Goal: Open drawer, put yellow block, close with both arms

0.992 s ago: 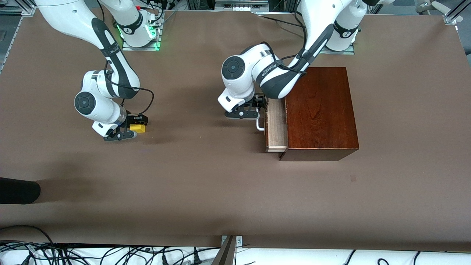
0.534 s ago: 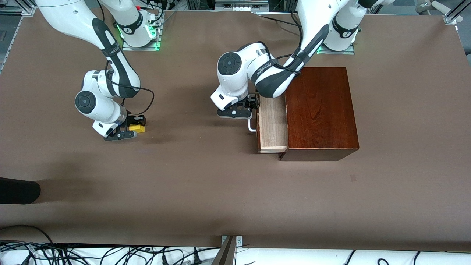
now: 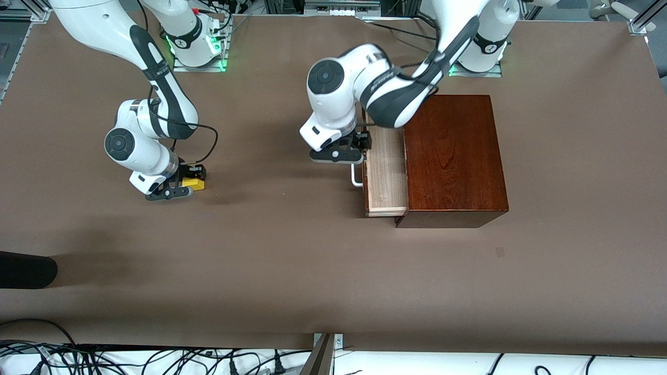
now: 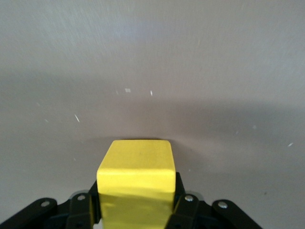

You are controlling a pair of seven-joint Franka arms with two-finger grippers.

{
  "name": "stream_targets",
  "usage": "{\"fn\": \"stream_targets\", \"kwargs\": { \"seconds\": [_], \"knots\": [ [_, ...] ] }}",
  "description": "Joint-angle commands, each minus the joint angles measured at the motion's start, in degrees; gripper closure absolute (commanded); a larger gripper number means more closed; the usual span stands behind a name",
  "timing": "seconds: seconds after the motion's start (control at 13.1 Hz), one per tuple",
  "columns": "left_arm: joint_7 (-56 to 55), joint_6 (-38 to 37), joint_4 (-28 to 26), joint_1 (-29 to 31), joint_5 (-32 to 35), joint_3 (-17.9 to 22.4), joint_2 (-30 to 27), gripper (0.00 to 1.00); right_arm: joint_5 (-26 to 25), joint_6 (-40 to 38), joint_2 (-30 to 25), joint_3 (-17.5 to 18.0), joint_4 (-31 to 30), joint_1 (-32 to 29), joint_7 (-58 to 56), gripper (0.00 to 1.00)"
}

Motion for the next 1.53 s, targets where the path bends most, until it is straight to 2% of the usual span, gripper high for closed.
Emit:
{"fn": "stream_targets", "kwargs": {
  "seconds": [0.0, 0.15, 0.38, 0.61, 0.76, 1.07, 1.15, 1.3, 1.37, 1.45],
  "knots": [
    [1.8, -5.5, -0.6, 3.5, -0.8, 0.1, -5.6, 0.0, 0.9, -6.4, -2.1, 0.3, 4.4, 0.0, -0.6, 1.0],
    [4.7, -9.2, -0.6, 8.0, -0.9, -0.3, -9.2, 0.0, -0.1, -13.0, -2.4, 0.2, 10.0, -0.1, -1.6, 1.0],
    [16.0, -12.7, -0.6, 13.9, -1.9, -0.3, -13.9, 0.0, -0.3, -26.7, -1.6, 0.3, 21.6, 0.4, -2.6, 1.0],
    [25.6, -14.4, 0.1, 21.6, -2.7, -0.5, -16.8, 0.0, 0.0, -37.1, -0.1, 0.4, 32.6, 2.7, -3.3, 1.0],
    [31.5, -16.4, 2.2, 26.8, -4.3, -0.5, -17.1, 0.0, 0.0, -39.5, -0.1, 1.1, 36.2, 5.4, -4.7, 1.0],
    [46.2, -25.4, 7.8, 34.9, -6.9, -0.2, -17.4, 0.0, -0.1, -39.8, -0.1, 1.1, 40.0, 13.4, -7.6, 1.0],
    [48.0, -25.1, 7.4, 36.0, -7.5, 0.5, -18.4, 0.0, 0.0, -39.6, -0.1, 1.1, 40.0, 16.5, -8.3, 1.0],
    [48.9, -24.9, 6.0, 36.0, -10.2, 6.4, -21.6, 0.0, -0.2, -37.8, 1.5, 1.1, 42.7, 23.4, -8.6, 1.0],
    [50.0, -23.0, 3.1, 35.6, -12.3, 9.5, -24.2, 0.0, -1.1, -38.4, 4.5, 1.1, 47.5, 27.0, -8.9, 1.0],
    [51.9, -18.4, -1.9, 34.9, -13.7, 13.3, -27.7, 0.0, -4.4, -39.7, 8.1, 1.1, 53.1, 30.4, -9.6, 1.0]
  ]
}}
